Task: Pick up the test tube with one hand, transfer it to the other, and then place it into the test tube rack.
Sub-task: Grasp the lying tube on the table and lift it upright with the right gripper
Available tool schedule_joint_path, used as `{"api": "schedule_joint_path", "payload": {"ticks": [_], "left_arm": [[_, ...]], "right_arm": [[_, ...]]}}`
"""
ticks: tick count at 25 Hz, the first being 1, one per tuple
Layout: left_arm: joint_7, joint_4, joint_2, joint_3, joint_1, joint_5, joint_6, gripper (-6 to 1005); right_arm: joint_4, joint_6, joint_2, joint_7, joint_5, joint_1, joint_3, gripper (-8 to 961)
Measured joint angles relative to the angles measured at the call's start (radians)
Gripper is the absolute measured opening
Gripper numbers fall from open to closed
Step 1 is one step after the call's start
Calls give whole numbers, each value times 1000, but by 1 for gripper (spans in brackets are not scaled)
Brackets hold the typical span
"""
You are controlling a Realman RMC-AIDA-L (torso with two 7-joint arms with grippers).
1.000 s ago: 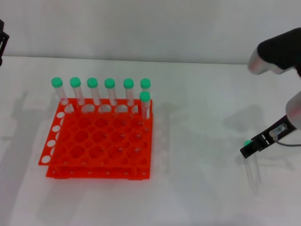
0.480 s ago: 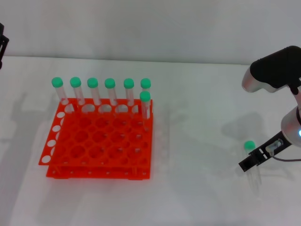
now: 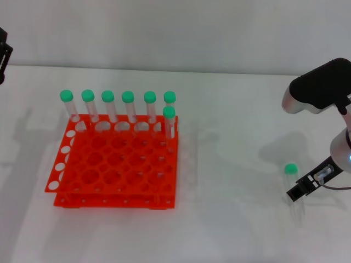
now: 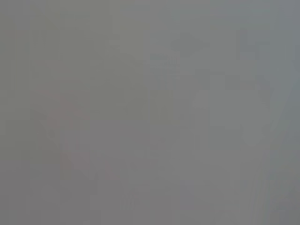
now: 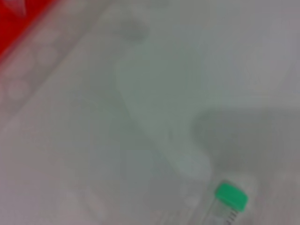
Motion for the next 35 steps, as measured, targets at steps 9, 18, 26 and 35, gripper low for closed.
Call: {"api": "schedule_joint_path", "payload": {"ticks": [9, 18, 26, 35], "left_arm": [[-1, 6, 0, 0, 12, -6, 0, 882], [-1, 4, 2, -2, 13, -7, 0, 881], [-1, 3, 1, -2, 14, -7, 0, 880], [-1, 2, 0, -2, 11, -7, 0, 879]], "right_arm": [[7, 3, -1, -11, -1, 3, 0, 641], [38, 0, 1, -26, -2, 27, -39, 609], [110, -2, 0, -34, -4, 68, -46, 570], [165, 9, -2, -54, 2, 100, -35, 347]]}}
